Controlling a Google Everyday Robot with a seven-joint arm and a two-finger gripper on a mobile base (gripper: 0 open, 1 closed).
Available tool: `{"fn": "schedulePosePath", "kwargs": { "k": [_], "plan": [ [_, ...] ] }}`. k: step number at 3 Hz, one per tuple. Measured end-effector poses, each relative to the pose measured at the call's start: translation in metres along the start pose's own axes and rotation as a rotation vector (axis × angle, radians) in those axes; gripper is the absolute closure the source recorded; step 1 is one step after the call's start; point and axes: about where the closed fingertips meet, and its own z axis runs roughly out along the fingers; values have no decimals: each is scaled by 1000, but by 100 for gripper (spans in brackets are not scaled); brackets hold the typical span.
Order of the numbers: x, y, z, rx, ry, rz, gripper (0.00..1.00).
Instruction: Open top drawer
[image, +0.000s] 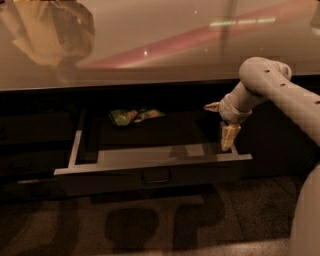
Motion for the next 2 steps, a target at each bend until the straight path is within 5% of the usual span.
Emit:
{"fn": "schedulePosePath", "kwargs": {
  "k": [2],
  "plan": [
    [-1, 2, 3, -12, -6, 2, 0]
  ]
}}
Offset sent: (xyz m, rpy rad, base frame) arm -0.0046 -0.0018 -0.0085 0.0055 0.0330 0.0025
